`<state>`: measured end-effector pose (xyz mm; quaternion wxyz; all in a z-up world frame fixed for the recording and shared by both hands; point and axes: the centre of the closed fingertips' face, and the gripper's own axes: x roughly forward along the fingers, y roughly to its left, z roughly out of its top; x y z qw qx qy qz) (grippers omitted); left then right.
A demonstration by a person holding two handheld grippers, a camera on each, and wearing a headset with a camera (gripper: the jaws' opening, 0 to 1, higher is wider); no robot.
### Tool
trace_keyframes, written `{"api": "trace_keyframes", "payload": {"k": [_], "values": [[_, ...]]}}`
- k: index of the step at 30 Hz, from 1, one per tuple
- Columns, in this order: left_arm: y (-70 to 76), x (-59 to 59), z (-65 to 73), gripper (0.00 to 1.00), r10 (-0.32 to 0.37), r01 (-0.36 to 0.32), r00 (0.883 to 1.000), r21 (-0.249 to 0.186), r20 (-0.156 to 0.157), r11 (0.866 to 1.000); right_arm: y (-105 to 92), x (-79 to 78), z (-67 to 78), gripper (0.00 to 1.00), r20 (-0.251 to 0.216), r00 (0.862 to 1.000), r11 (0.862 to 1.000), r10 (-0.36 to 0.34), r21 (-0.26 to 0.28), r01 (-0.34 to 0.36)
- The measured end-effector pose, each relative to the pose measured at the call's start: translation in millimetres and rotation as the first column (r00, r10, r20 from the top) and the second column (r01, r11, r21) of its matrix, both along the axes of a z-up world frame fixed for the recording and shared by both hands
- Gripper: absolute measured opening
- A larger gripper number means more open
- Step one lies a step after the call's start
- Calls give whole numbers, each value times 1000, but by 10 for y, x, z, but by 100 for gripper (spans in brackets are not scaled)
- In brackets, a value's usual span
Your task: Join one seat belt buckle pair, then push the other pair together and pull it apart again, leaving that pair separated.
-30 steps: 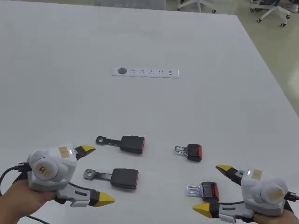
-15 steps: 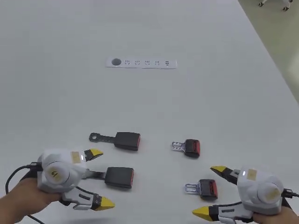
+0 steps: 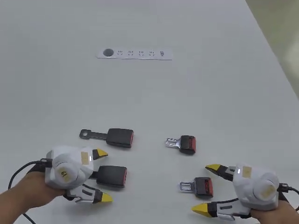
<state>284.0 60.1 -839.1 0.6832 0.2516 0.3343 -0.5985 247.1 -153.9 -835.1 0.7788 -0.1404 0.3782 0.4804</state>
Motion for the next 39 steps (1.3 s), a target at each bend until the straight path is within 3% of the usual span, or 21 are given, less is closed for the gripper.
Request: {"api": "trace_keyframes", "payload": {"k": [4,5,9,11,21,25,27,30,31,32,39], "values": [[-4,-3,-42,71,-25,25,1000,8,3,1000,-16,-32,-47,69,-13,998,998,54,-26,-54],[-12,5,-34,71,-37,37,999,3,11,999,-1,0,-34,68,11,997,997,71,-22,-70],[-13,44,-24,68,-45,45,999,0,9,999,-17,-11,-30,67,-9,997,997,80,-18,-81],[15,36,-35,67,-94,94,995,25,30,995,-50,-22,-46,66,3,992,991,128,-41,-128],[36,23,-32,61,-126,125,991,31,33,992,-69,-73,-42,57,6,978,977,206,-47,-206],[40,18,-26,54,-132,131,991,32,34,991,-95,-87,-44,53,-6,978,977,208,-45,-208],[40,12,-27,50,-137,136,990,31,35,990,-111,-77,-49,47,10,974,973,226,-61,-225],[58,36,-33,37,-137,135,989,40,51,990,-116,-51,-60,40,24,973,972,228,-67,-226],[44,19,-47,37,-135,134,990,32,40,990,-142,-24,-67,38,44,972,970,233,-87,-228],[45,13,-68,36,-141,139,989,32,45,990,-126,-48,-60,37,26,974,972,226,-71,-224],[28,21,-51,36,-165,163,985,37,44,986,-136,-36,-54,36,40,978,979,203,-39,-201]]}}
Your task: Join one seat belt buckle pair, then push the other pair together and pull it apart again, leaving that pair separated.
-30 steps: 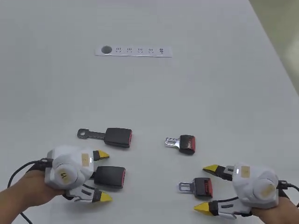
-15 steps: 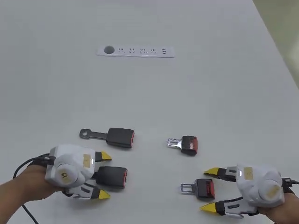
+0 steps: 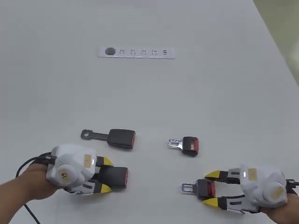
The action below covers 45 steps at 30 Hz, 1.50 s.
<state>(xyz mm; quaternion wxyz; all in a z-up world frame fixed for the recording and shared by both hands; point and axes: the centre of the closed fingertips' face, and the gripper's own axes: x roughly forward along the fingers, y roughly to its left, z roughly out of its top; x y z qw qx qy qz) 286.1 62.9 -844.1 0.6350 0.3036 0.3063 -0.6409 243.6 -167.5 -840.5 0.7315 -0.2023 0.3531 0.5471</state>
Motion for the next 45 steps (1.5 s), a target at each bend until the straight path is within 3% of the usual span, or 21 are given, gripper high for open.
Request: {"api": "trace_keyframes", "payload": {"k": [17,32,34,45], "values": [[-6,17,17,35,-6,6,1000,6,-17,1000,105,106,-17,35,9,1000,999,-23,46,22],[3,26,22,35,-3,3,1000,17,-27,1000,410,191,-4,36,18,1000,997,-1,83,-1],[7,30,20,36,6,-5,999,21,-39,1000,471,190,1,36,18,1000,996,4,91,-5],[12,15,17,36,3,-2,999,35,-35,999,895,255,-15,36,18,1000,994,11,113,-13]]}}
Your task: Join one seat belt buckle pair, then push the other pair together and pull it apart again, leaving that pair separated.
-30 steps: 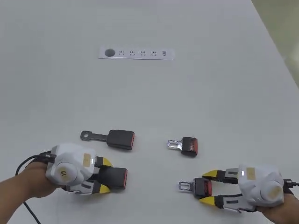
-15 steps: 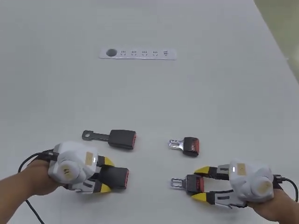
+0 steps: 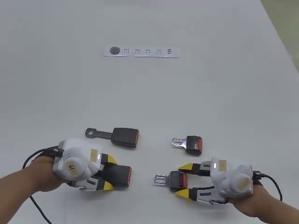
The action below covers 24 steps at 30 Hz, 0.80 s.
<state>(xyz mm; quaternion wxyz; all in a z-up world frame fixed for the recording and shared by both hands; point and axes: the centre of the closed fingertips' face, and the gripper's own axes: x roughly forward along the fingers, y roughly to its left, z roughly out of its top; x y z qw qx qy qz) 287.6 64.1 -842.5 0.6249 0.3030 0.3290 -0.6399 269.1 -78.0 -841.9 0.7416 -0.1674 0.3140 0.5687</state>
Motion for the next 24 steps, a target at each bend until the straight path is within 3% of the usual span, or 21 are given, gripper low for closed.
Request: {"api": "trace_keyframes", "payload": {"k": [10,24], "values": [[-2,-3,1,36,5,-5,1000,2,1,1000,354,54,19,36,3,1000,1000,3,26,-3],[-4,2,1,35,7,-7,1000,2,-2,1000,633,93,26,36,4,1000,999,15,32,-15]]}}
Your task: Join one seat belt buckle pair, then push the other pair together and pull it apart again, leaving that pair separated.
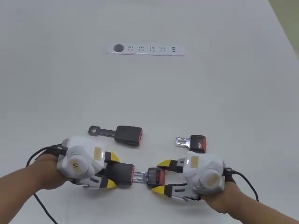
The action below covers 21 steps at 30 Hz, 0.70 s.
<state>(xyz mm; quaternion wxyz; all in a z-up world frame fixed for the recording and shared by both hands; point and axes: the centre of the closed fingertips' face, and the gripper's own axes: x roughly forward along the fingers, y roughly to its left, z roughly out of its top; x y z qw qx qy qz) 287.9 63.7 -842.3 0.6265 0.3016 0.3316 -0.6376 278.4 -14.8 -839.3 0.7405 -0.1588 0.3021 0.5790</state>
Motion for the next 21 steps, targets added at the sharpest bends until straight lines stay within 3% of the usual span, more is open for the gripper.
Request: {"api": "trace_keyframes", "payload": {"k": [8,9,11,21], "values": [[-28,-1,3,36,0,0,1000,-2,6,1000,121,9,6,35,-16,1000,1000,-17,11,17],[-20,-2,2,35,-6,6,1000,3,9,1000,118,20,-1,35,-2,1000,1000,-12,-5,12],[-14,-4,2,35,-8,8,1000,2,7,1000,102,14,-3,35,-25,999,999,-32,10,32],[6,-11,-6,35,-51,50,999,19,12,999,161,-4,9,35,-55,997,998,-61,0,61]]}}
